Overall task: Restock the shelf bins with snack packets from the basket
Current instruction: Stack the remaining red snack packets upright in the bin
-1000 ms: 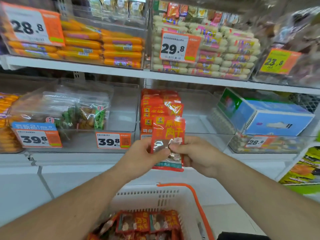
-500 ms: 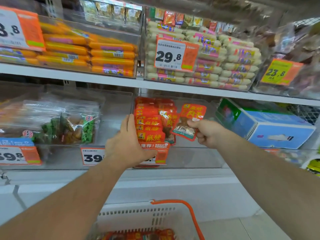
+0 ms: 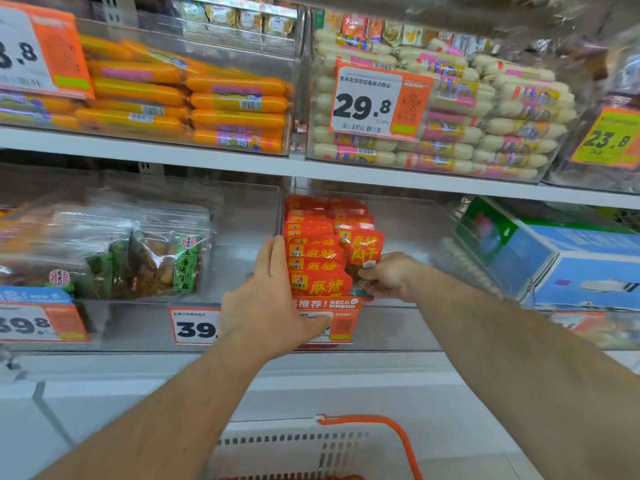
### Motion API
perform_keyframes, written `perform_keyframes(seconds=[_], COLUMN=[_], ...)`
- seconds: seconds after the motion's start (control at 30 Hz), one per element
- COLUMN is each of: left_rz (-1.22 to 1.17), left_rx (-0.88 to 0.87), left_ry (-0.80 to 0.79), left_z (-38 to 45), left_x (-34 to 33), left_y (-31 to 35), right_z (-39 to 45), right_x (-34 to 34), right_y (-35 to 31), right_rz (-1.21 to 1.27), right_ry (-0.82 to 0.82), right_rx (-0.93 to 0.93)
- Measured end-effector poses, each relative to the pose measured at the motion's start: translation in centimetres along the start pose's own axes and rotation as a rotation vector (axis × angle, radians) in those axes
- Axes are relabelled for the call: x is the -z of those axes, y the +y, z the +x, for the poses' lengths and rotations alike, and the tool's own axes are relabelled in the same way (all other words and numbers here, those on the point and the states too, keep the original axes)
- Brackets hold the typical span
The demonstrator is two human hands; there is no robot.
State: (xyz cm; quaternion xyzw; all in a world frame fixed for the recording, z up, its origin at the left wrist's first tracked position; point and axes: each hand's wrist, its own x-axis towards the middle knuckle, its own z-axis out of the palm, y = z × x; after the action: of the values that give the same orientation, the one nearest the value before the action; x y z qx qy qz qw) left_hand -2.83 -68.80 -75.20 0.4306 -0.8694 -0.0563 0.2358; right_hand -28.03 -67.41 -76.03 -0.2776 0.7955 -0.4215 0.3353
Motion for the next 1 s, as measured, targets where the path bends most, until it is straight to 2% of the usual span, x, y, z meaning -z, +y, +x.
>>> perform_keyframes(seconds=[0.67, 1.0], left_rz=[-0.026, -0.038], left_rx=[-0.014, -0.009], left_ry=[0.012, -0.015], left_z=[-0.1, -0.1], left_x=[0.1, 0.4], left_y=[0.1, 0.1], right_z=[-0.5, -2.0], right_x=[0.0, 0.3], right_y=[0.4, 0.0], right_rz=[-0.157, -0.481], right_ry=[0.038, 0.093], right_rx=[-0.049, -0.021])
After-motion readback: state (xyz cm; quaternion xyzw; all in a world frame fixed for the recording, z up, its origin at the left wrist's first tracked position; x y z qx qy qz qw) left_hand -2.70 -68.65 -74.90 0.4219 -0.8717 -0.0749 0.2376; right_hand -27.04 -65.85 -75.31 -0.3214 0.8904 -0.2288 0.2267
